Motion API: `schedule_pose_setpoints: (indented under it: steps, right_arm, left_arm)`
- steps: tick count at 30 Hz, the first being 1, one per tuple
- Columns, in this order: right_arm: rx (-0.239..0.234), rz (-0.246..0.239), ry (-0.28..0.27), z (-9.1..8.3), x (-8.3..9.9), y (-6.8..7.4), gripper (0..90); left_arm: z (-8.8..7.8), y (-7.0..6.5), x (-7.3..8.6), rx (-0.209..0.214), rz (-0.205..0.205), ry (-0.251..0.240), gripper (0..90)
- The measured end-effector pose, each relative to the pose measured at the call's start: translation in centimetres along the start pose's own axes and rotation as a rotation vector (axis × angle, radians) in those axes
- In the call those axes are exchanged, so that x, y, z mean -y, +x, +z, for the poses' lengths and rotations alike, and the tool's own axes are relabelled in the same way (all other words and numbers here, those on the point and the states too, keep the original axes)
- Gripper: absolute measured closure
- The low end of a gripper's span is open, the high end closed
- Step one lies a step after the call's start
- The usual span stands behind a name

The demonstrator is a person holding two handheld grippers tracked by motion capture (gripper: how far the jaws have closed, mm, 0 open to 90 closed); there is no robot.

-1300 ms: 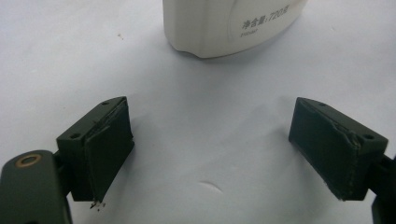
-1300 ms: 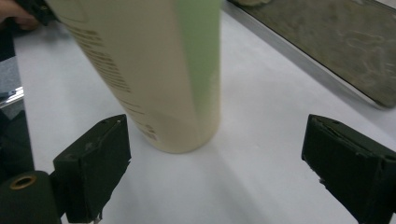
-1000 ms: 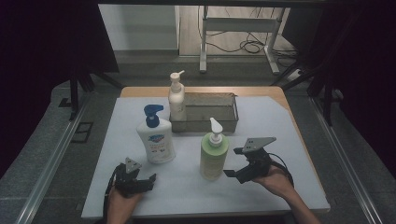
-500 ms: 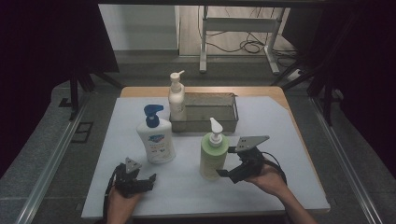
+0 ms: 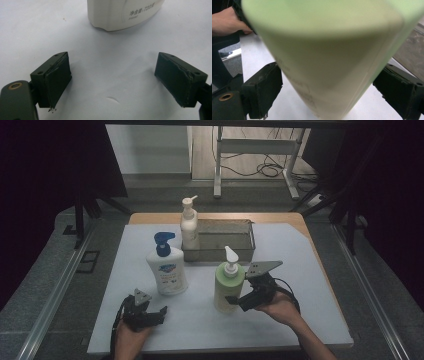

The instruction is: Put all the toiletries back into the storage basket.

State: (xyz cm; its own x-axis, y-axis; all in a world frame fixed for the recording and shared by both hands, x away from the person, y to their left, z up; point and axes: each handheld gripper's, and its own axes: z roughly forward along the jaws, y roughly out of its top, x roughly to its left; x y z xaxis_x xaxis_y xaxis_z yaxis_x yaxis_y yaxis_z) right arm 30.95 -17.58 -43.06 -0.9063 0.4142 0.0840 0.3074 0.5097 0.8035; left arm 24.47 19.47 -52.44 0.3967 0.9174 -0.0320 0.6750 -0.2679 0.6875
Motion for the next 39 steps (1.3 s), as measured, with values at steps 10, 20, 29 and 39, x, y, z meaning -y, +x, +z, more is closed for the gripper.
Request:
schedule_pose_setpoints:
  steps: [10,20,29,39]
  right_arm:
    - [-0.001,-0.010,-0.013,0.7,-1.1,0.0,8.9]
    - [0.017,-0.023,-0.014,0.9,-1.7,0.3,10.6]
    - [0.078,-0.036,0.007,0.7,-2.0,0.9,11.9]
    - [0.097,-0.045,0.012,0.4,-3.1,1.1,12.1]
  left_arm:
    - [0.0,0.0,0.0,-0.001,0.000,0.000,13.0]
    - [0.0,0.0,0.0,0.000,-0.001,0.000,13.0]
    - [0.0,0.0,0.0,0.000,-0.001,0.001,13.0]
    - [0.0,0.0,0.0,0.000,-0.001,0.001,13.0]
